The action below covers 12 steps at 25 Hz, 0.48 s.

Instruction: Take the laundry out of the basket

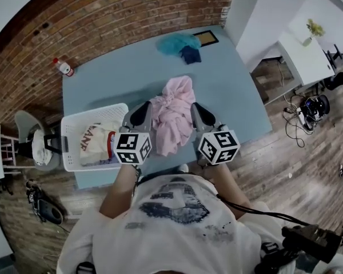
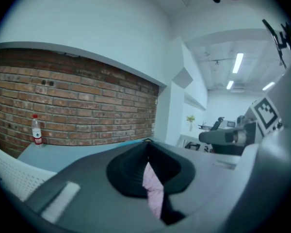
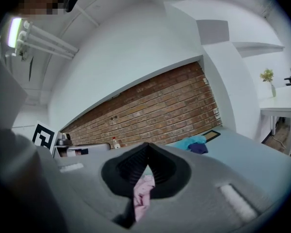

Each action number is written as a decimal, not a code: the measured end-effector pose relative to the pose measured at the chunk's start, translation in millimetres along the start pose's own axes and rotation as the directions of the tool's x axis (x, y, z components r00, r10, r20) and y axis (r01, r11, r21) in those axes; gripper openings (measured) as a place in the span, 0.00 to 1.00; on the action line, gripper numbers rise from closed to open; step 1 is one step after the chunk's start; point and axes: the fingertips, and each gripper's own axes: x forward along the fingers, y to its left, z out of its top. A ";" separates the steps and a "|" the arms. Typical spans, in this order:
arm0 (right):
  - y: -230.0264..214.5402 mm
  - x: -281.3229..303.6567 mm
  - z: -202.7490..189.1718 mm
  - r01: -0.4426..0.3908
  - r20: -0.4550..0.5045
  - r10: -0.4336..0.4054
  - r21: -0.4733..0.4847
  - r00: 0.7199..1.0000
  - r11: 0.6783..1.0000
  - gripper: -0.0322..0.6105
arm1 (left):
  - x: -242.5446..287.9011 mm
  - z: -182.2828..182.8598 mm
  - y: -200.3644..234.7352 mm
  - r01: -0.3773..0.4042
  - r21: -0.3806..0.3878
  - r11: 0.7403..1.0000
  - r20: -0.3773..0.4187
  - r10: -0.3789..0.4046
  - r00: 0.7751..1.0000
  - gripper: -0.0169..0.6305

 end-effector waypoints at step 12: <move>183.8 90.7 -26.6 -0.214 -0.049 0.213 -0.024 0.976 0.976 0.05 | -143.7 5.4 173.7 -0.245 -0.009 0.969 0.025 0.245 0.969 0.01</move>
